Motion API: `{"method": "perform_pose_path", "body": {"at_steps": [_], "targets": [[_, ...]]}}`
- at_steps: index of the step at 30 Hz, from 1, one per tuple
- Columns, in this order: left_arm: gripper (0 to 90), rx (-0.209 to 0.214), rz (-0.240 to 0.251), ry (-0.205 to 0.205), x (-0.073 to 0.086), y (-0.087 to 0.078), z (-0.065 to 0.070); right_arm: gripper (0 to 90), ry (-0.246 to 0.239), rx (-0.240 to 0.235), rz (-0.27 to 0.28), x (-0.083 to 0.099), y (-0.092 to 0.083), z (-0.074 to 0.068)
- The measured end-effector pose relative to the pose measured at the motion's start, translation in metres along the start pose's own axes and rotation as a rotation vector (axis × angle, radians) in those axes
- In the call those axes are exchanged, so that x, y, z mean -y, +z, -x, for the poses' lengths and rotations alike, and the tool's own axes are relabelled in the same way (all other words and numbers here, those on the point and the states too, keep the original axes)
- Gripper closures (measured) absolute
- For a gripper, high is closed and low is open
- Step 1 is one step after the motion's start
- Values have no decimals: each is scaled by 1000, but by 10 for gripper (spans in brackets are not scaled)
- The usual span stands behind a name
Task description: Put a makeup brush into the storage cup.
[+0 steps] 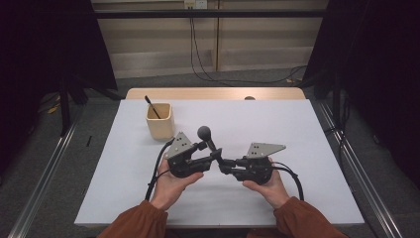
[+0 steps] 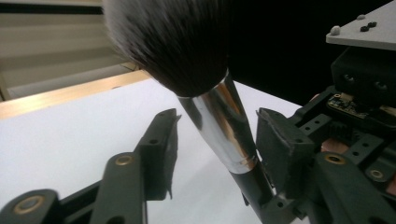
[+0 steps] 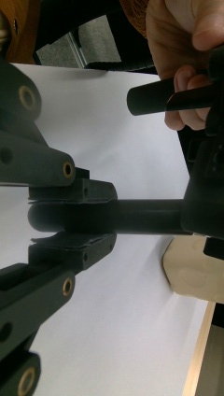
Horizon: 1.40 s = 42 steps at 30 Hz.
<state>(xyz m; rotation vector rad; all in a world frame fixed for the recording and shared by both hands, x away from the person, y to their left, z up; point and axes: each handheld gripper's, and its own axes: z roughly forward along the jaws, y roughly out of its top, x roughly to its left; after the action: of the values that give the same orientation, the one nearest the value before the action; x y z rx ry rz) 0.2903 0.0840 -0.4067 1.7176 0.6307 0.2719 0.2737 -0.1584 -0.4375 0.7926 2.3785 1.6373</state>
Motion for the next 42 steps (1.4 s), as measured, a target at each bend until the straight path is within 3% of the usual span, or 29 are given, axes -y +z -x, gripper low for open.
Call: {"method": "perform_pose_path", "body": {"at_steps": [7,19,24,28,36,42], "targets": [[616,13,10,-1,2,0,-1,752,-3,1,-14,4,4,-1],[656,57,17,-63,1,0,-3,750,5,-1,-8,5,6,-2],[677,72,-5,-48,-2,0,0,746,0,-2,-13,6,7,-2],[690,82,-1,-18,-3,0,3,739,-1,-7,-8,6,8,-2],[703,88,-1,-3,-5,1,9,725,12,-16,-5,6,8,-2],[704,91,2,-12,-5,0,8,636,19,-9,1,7,7,-2]]}}
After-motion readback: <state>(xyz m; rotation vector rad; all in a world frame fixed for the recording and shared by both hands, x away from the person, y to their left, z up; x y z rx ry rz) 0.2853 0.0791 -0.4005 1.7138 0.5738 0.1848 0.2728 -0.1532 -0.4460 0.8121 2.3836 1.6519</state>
